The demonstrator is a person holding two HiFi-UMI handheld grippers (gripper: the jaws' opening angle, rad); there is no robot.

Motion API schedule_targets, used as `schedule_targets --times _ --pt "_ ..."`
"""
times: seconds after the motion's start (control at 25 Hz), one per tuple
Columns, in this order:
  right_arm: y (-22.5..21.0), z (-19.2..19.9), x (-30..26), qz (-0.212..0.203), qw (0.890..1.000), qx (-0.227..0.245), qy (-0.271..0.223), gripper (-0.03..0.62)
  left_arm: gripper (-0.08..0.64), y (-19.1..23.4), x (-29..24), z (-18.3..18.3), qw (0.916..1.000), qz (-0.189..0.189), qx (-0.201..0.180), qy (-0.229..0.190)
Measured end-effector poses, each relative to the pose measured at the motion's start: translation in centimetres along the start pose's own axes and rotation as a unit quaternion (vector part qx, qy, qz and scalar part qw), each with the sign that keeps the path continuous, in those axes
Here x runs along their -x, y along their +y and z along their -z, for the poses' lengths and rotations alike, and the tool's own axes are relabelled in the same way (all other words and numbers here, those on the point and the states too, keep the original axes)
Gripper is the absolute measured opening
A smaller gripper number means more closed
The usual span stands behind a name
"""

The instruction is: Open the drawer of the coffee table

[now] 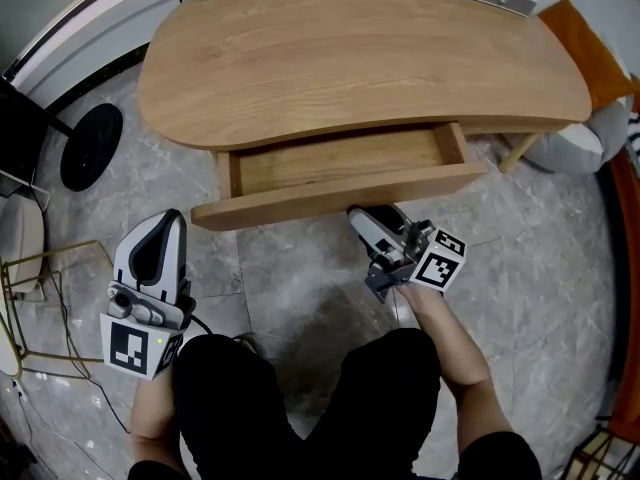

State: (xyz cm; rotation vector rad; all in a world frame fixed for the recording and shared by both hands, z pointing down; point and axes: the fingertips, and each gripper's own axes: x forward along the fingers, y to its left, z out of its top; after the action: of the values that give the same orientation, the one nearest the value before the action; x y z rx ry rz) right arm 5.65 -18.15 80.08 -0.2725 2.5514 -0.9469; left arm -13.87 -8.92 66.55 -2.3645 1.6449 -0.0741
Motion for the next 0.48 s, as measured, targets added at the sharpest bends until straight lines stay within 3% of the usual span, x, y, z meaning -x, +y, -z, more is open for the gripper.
schedule_targets --times 0.32,0.48 --pt "1.4 0.9 1.2 -0.003 1.0 0.013 0.01 0.224 0.008 0.5 0.7 0.5 0.9999 -0.004 0.003 0.009" --pt "1.7 1.1 1.6 -0.001 1.0 0.01 0.009 0.224 0.008 0.6 0.5 -0.2 0.9999 -0.006 0.007 -0.009"
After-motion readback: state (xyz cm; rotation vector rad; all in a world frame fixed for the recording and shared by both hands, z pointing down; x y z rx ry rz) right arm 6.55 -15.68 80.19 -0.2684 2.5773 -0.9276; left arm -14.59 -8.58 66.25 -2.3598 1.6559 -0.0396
